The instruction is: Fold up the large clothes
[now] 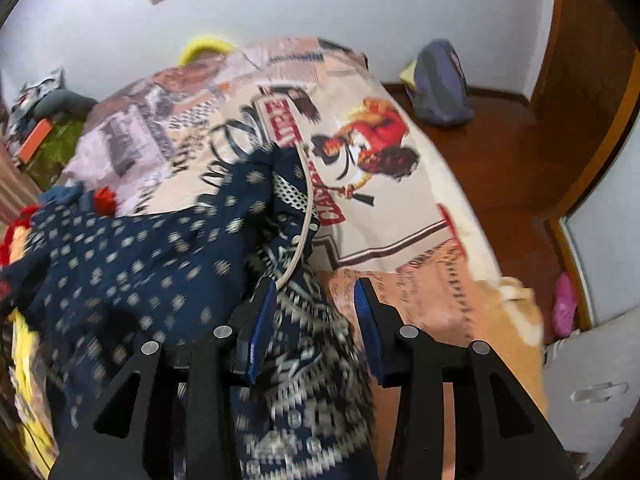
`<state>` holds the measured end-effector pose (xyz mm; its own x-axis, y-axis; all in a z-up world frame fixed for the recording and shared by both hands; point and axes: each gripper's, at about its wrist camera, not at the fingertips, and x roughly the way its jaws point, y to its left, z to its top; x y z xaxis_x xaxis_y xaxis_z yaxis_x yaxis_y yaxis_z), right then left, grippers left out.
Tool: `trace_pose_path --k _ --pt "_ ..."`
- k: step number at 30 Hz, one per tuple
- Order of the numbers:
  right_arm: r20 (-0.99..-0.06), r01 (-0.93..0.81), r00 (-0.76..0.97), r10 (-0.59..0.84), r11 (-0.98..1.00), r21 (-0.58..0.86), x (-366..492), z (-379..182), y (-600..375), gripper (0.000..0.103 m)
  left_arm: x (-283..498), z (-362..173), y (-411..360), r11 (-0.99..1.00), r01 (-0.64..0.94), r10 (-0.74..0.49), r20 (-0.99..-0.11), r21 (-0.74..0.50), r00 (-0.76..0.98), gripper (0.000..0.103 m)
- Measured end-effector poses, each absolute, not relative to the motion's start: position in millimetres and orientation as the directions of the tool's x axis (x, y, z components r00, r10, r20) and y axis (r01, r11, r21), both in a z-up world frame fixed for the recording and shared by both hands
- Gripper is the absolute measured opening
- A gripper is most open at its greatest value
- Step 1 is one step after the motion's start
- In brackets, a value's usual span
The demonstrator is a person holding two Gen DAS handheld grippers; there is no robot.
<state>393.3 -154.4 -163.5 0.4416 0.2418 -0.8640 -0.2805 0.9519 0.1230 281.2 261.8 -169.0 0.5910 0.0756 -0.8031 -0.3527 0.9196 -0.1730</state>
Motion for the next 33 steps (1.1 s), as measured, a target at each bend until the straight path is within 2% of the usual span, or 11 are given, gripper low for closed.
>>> trace_pose_path --k 7,14,18,22,24,28,33 --pt "-0.807 -0.316 0.517 0.284 0.940 0.129 338.4 -104.6 -177.0 0.038 222.7 -120.4 249.3 0.933 -0.336 0.122 -0.766 -0.129 0.632 0.052" --pt "-0.786 -0.366 0.545 0.293 0.926 0.091 285.0 -82.2 -190.9 0.043 162.4 -101.1 240.6 0.947 -0.285 0.078 -0.758 -0.146 0.648 0.052" --pt "-0.791 -0.379 0.547 0.275 0.924 0.059 260.5 -91.2 -196.6 0.055 135.2 -117.7 231.2 0.952 -0.265 0.042 -0.792 -0.153 0.609 0.052" --pt "-0.832 -0.370 0.500 0.240 0.928 0.046 246.5 -115.0 -199.0 0.055 121.0 -147.8 220.8 0.949 -0.267 0.006 -0.838 -0.168 0.546 0.052" --pt "-0.848 -0.375 0.470 0.244 0.925 0.058 240.9 -130.6 -202.1 0.055 115.5 -169.3 218.0 0.939 -0.263 -0.061 -0.858 -0.223 0.510 0.052" --pt "-0.889 -0.356 0.398 0.227 0.931 0.079 231.0 -160.1 -208.3 0.055 106.2 -202.6 214.6 0.913 -0.306 -0.107 -0.883 -0.269 0.458 0.053" --pt "-0.927 -0.315 0.290 0.237 0.939 0.141 221.7 -199.8 -218.0 0.055 99.5 -238.9 204.7 0.862 -0.331 -0.232 -0.880 -0.383 0.414 0.053"
